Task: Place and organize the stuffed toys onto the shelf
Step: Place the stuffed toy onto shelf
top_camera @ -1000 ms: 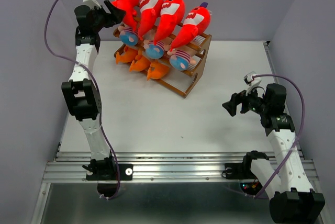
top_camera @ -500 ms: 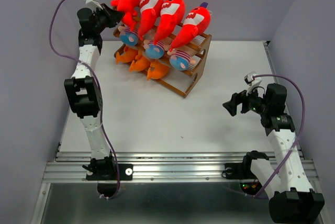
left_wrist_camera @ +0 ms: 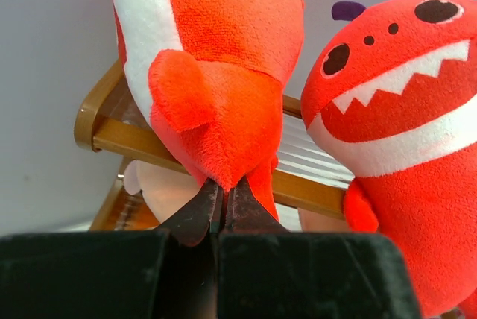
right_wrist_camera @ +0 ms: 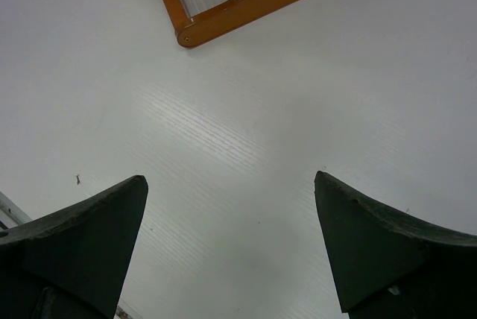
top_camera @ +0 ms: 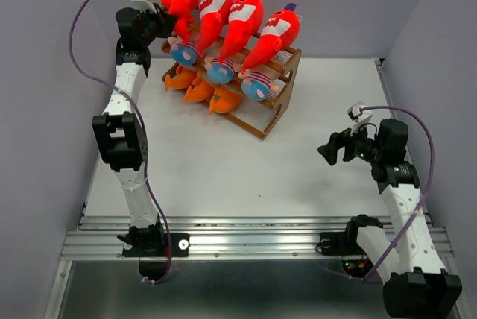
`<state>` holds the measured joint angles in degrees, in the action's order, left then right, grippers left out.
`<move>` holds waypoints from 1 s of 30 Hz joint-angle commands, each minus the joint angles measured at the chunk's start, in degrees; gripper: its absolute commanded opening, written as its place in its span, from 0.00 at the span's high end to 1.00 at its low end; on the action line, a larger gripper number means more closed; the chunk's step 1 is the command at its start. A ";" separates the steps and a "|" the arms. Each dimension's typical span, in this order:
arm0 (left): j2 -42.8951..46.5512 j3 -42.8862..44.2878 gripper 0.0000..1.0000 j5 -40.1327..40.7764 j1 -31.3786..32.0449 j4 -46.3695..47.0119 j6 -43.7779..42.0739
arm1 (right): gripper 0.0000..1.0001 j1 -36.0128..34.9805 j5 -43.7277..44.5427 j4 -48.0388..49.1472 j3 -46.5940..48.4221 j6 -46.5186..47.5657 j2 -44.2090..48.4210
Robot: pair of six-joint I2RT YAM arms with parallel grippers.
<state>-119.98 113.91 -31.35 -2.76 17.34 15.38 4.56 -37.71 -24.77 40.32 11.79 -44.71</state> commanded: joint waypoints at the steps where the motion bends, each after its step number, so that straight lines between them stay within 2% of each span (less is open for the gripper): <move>1: 6.51 2.55 1.00 6.29 1.53 -2.40 -13.77 | 0.02 0.45 -0.43 3.33 -0.24 0.42 0.32; 15: 8.36 1.41 1.00 15.62 2.41 -4.07 -24.51 | 0.02 0.98 -0.61 3.33 -0.32 0.34 0.32; 17: 8.71 1.06 1.00 15.97 4.16 -3.98 -25.83 | 0.02 0.98 -0.69 3.33 -0.41 0.34 0.32; 30: 9.94 -1.85 0.99 14.57 4.70 -4.25 -28.21 | 0.02 1.50 -0.78 3.33 -0.41 0.34 0.59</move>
<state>-114.67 112.79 -16.71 1.78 9.98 -11.35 5.19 -37.91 -24.80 40.32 11.79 -44.71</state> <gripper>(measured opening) 0.041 0.983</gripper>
